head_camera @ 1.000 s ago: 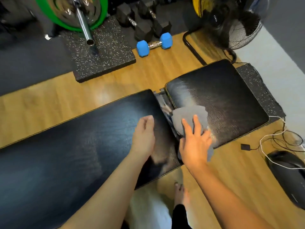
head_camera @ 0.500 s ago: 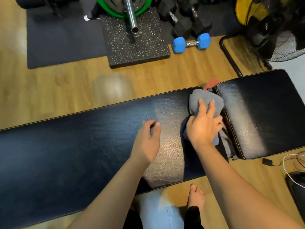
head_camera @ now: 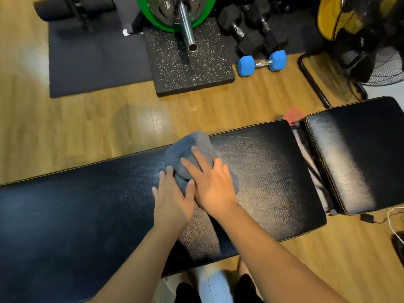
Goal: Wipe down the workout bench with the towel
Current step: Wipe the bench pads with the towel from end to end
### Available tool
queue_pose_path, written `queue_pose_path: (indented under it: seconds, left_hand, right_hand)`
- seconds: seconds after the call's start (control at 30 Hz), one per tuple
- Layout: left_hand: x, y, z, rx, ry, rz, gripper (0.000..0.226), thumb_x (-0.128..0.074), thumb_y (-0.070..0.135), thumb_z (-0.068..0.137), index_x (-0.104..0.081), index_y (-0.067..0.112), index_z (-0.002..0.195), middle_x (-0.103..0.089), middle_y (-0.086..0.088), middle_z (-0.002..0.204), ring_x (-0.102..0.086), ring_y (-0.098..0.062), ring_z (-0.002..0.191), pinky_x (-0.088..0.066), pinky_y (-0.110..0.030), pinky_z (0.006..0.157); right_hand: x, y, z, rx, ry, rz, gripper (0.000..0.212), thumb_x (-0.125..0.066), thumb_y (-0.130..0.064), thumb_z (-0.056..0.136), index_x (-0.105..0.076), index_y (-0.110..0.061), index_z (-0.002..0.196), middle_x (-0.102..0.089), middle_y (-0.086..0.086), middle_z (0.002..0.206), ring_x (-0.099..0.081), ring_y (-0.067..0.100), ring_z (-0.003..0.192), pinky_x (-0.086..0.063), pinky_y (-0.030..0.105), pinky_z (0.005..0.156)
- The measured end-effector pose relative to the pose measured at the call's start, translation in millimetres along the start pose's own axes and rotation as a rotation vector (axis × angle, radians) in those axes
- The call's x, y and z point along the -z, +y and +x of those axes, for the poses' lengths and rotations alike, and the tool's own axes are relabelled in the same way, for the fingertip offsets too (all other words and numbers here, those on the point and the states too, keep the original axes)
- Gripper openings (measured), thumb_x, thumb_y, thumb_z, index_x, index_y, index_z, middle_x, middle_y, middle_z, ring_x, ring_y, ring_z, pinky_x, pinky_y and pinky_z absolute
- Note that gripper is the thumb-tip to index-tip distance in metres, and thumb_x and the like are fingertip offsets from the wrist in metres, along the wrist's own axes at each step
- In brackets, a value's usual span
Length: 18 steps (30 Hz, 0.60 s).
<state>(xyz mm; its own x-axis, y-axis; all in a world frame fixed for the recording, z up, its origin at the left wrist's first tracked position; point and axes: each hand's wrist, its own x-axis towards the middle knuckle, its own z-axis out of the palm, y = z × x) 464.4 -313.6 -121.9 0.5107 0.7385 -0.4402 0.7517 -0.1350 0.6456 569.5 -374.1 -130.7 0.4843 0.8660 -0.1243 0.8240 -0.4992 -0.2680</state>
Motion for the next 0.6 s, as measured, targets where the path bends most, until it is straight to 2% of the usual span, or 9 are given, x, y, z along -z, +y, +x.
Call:
queue_pose_path:
  seconds: [0.1, 0.17, 0.23, 0.33, 0.43, 0.53, 0.6]
  left_hand:
    - [-11.6, 4.3, 2.1, -0.027, 0.016, 0.238, 0.079, -0.043, 0.052, 0.096, -0.011, 0.012, 0.157, -0.008, -0.006, 0.167, 0.004, -0.023, 0.154, 0.002, -0.052, 0.122]
    - [-21.7, 5.7, 1.5, -0.012, -0.020, 0.436, 0.091, -0.039, 0.064, 0.092, 0.000, 0.014, 0.157, 0.009, -0.006, 0.167, 0.015, -0.026, 0.153, 0.005, -0.055, 0.120]
    - [-30.0, 5.3, 3.7, 0.037, -0.081, 0.533, 0.103, -0.035, 0.073, 0.087, 0.016, 0.015, 0.155, 0.025, -0.006, 0.163, 0.027, -0.027, 0.149, 0.011, -0.057, 0.118]
    - [-36.2, -0.4, 8.7, 0.091, -0.159, 0.546, 0.108, -0.031, 0.076, 0.085, 0.029, 0.015, 0.150, 0.044, -0.004, 0.154, 0.042, -0.027, 0.141, 0.019, -0.058, 0.115]
    - [-38.4, -0.9, 10.7, 0.094, -0.185, 0.562, 0.107, -0.028, 0.077, 0.085, 0.034, 0.015, 0.147, 0.051, -0.003, 0.145, 0.045, -0.028, 0.138, 0.020, -0.060, 0.114]
    - [-39.1, -0.3, 10.1, 0.104, -0.185, 0.560, 0.106, -0.029, 0.075, 0.086, 0.033, 0.016, 0.147, 0.049, -0.003, 0.148, 0.045, -0.028, 0.139, 0.021, -0.060, 0.113]
    - [-40.2, 0.2, 9.6, 0.114, -0.179, 0.538, 0.103, -0.031, 0.072, 0.088, 0.031, 0.017, 0.149, 0.047, -0.001, 0.150, 0.044, -0.027, 0.140, 0.021, -0.059, 0.113]
  right_hand:
    - [6.4, 39.8, -10.6, -0.047, 0.033, -0.037, 0.068, -0.071, -0.029, 0.075, -0.048, -0.035, 0.139, -0.036, -0.001, 0.156, -0.049, 0.034, 0.090, -0.040, 0.039, 0.072]
    - [14.4, 63.3, -10.5, -0.070, 0.049, -0.057, 0.067, -0.067, -0.030, 0.078, -0.045, -0.035, 0.141, -0.032, -0.002, 0.158, -0.048, 0.036, 0.096, -0.040, 0.041, 0.075]
    - [21.8, 91.8, -7.2, -0.123, 0.071, -0.077, 0.066, -0.064, -0.029, 0.079, -0.043, -0.036, 0.142, -0.028, -0.002, 0.160, -0.046, 0.039, 0.103, -0.041, 0.045, 0.081]
    - [32.0, 140.5, -3.9, -0.279, 0.122, -0.064, 0.068, -0.063, -0.027, 0.079, -0.041, -0.038, 0.143, -0.026, -0.003, 0.161, -0.041, 0.045, 0.119, -0.040, 0.051, 0.091]
    - [41.7, 183.2, -2.0, -0.491, 0.180, 0.016, 0.067, -0.060, -0.023, 0.083, -0.039, -0.034, 0.145, -0.025, 0.002, 0.161, -0.044, 0.047, 0.118, -0.038, 0.051, 0.097]
    - [41.0, 176.3, 1.7, -0.674, 0.249, 0.105, 0.064, -0.058, -0.020, 0.083, -0.042, -0.032, 0.143, -0.026, 0.002, 0.160, -0.049, 0.047, 0.110, -0.041, 0.051, 0.094]
    - [33.9, 147.2, -1.1, -0.693, 0.269, 0.066, 0.065, -0.061, -0.020, 0.081, -0.043, -0.034, 0.142, -0.026, 0.000, 0.161, -0.048, 0.048, 0.111, -0.042, 0.052, 0.092]
